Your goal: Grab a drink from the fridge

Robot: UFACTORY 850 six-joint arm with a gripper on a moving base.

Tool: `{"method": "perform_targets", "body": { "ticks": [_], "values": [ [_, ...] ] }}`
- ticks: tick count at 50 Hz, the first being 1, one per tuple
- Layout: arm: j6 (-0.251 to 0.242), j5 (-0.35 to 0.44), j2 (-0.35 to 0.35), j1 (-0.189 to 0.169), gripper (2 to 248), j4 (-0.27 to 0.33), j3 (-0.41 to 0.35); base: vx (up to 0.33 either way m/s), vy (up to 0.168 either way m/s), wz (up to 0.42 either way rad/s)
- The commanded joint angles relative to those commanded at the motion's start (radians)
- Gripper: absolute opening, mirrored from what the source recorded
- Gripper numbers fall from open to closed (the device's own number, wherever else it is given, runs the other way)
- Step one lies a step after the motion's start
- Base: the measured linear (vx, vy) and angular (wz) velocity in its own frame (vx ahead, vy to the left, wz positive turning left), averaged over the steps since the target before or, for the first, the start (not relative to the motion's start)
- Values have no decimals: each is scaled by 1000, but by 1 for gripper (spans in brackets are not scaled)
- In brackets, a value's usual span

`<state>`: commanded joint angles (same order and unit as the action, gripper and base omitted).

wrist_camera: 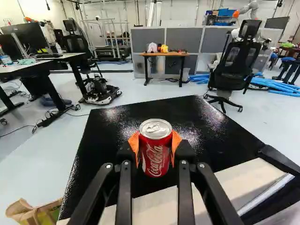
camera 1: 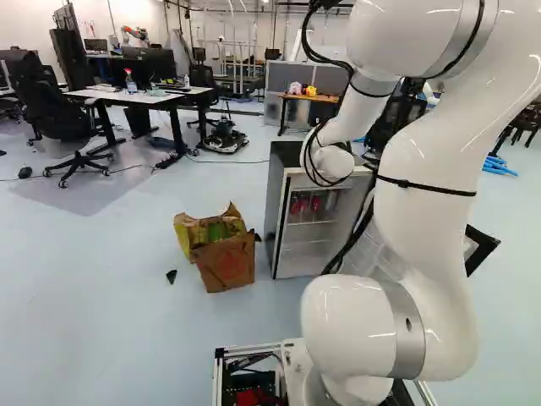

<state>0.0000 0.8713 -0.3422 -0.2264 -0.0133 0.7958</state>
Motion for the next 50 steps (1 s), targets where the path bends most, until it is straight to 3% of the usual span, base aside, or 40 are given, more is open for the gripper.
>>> {"method": "perform_targets", "body": {
  "ticks": [24,25,29,30,34,35,39,40,45,46,50],
  "values": [
    [0,-7,0,0,91,0,0,0,0,0],
    [0,-7,0,0,110,0,0,0,0,0],
    [0,-7,0,0,110,0,0,0,0,0],
    [0,-7,0,0,143,0,0,0,0,0],
    [0,-7,0,0,143,0,0,0,0,0],
    [0,-7,0,0,178,0,0,0,0,0],
    [0,-7,0,0,178,0,0,0,0,0],
    [0,-7,0,0,214,0,0,0,0,0],
    [0,-7,0,0,214,0,0,0,0,0],
    [0,-7,0,0,246,0,0,0,0,0],
    [0,-7,2,0,246,0,-3,0,0,0]
  ]
}}
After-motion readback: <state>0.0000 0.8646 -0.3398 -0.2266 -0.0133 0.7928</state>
